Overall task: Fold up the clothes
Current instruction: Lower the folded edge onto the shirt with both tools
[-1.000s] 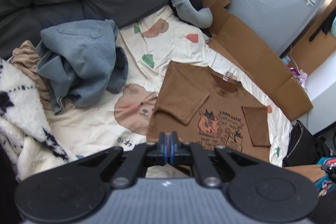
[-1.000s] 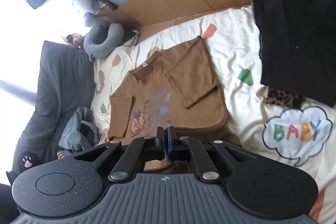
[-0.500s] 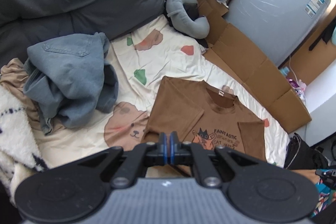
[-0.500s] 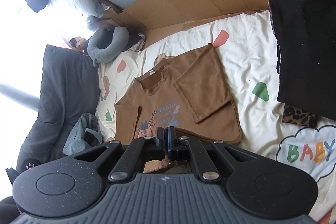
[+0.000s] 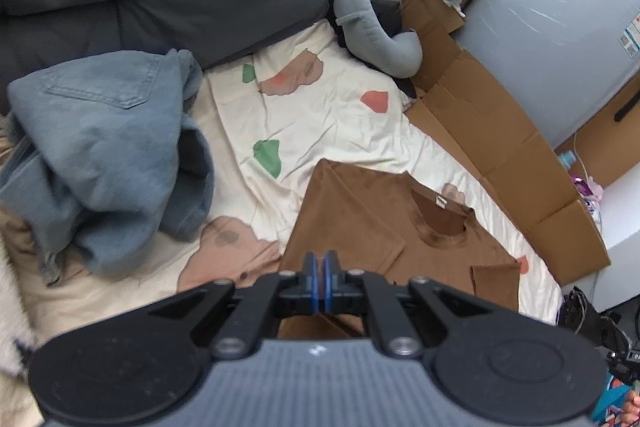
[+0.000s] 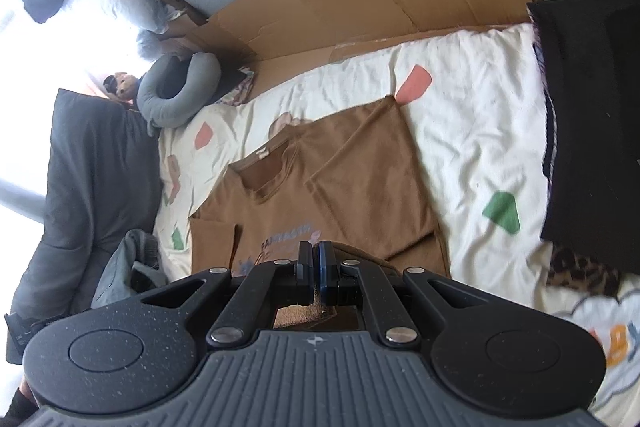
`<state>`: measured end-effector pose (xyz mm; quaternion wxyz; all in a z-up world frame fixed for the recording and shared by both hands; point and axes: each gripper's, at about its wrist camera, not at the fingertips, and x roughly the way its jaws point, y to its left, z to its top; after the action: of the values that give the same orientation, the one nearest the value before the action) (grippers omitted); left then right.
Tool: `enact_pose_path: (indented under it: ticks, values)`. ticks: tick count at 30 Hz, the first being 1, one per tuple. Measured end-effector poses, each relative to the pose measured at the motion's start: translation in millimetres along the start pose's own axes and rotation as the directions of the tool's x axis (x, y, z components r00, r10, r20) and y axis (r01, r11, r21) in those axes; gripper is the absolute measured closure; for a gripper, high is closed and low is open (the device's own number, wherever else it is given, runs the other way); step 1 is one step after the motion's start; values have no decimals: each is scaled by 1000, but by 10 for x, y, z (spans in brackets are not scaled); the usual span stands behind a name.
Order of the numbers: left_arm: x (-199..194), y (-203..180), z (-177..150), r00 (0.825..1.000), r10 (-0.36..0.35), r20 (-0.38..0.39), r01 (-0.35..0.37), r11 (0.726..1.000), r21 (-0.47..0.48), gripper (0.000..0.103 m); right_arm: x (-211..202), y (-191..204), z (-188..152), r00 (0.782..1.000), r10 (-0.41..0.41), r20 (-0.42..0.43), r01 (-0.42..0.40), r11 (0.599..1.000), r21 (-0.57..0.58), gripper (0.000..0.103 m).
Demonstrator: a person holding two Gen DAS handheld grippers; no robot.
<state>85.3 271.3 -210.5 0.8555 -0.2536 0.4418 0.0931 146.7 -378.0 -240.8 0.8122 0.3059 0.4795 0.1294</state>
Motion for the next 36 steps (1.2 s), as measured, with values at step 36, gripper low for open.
enact_pose_path:
  ticks: [36]
  values:
    - [2064,-264,502,981,168,-98,-157,982,109,100,1561,-443,769,978,-206,-38,207,977,51,103]
